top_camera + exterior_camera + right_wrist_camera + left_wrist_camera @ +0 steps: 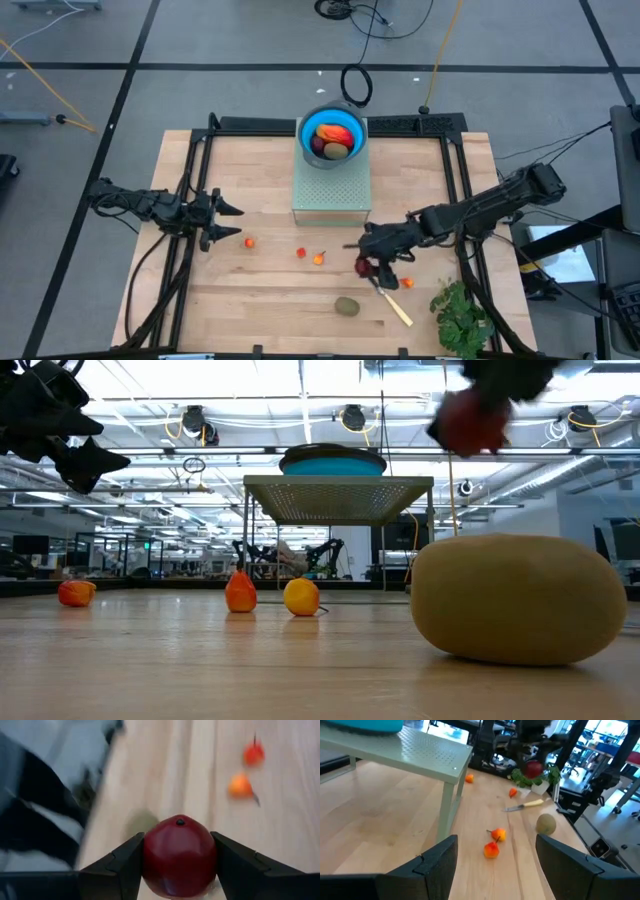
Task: Pick & Place Fruit
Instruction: Put the red pomegranate into the blue strainer bowl on the shelf
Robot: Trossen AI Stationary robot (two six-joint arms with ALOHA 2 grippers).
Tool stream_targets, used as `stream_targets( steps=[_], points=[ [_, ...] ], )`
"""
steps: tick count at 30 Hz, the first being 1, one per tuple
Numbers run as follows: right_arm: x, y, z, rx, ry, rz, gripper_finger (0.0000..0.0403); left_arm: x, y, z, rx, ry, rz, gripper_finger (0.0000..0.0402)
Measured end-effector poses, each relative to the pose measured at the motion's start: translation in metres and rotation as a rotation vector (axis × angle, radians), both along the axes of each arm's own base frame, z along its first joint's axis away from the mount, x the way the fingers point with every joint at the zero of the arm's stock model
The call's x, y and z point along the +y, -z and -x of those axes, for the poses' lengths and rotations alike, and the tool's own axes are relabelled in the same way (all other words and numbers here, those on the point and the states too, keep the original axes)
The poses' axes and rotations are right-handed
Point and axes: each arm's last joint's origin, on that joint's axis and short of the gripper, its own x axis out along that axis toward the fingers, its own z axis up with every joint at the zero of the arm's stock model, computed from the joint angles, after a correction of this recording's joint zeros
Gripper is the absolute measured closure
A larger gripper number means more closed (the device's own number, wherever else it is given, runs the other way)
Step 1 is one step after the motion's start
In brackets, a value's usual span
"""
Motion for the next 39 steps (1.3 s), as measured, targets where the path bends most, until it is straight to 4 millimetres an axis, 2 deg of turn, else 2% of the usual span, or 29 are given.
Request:
stream_targets(
  steps=[12, 24, 34, 39],
  points=[
    [0.005, -0.053, -0.017, -0.458, 0.077, -0.304, 0.0202, 0.000, 0.000, 0.000, -0.002, 0.001, -0.005, 0.0133],
    [-0.003, -0.067, -0.022, -0.524, 0.158, -0.491, 0.0199, 0.000, -0.001, 0.000, -0.006, 0.000, 0.001, 0.0133],
    [-0.004, -0.067, -0.022, -0.525, 0.160, -0.497, 0.0199, 0.000, -0.001, 0.000, -0.009, 0.000, 0.009, 0.0133],
    [0.001, -0.067, -0.020, -0.630, 0.069, -0.300, 0.0198, 0.000, -0.001, 0.000, -0.009, 0.000, 0.009, 0.0133]
  ],
)
